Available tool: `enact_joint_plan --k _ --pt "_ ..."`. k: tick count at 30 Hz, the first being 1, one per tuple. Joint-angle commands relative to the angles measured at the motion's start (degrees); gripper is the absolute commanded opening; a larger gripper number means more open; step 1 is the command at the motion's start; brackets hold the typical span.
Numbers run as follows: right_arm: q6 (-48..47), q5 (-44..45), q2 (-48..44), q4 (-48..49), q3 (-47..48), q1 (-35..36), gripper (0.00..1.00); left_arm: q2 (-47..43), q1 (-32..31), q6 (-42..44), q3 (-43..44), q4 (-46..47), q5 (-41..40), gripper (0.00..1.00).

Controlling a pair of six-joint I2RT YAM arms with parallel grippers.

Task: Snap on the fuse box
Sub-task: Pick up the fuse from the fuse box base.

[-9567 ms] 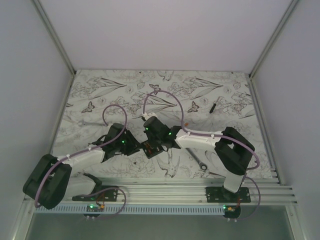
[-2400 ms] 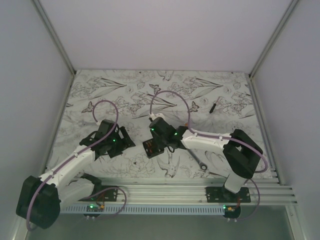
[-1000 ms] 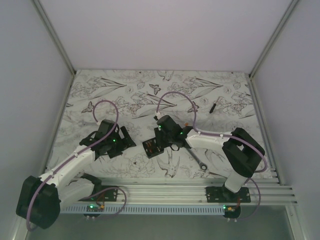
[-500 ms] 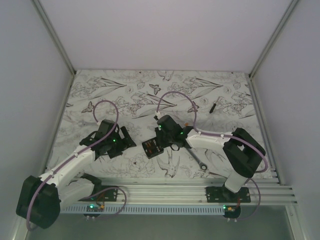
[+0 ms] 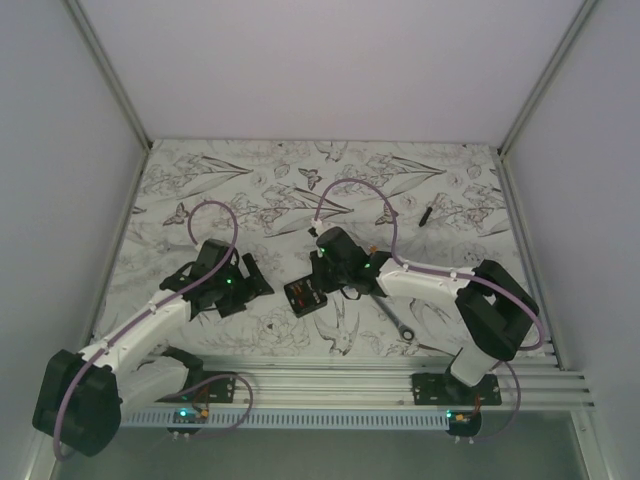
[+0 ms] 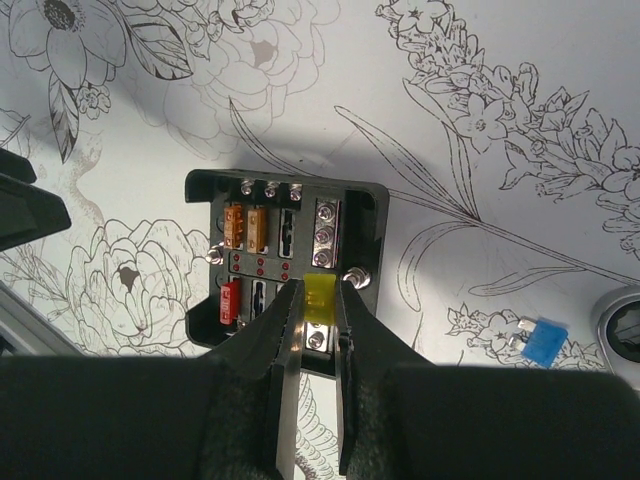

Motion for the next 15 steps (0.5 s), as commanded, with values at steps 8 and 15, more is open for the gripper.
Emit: enact_joint_plan --k 8,15 --pt "0.76 -3.17 -6.03 11.14 -3.53 -0.17 0.13 -3.22 -0.01 -4.67 -0.56 8.47 8.37 0.82" --pt "-1.44 4.16 -4.81 6.10 -3.29 -0.22 0.12 -5.56 -0.45 -5.07 -0.84 9.99 7.36 0.78"
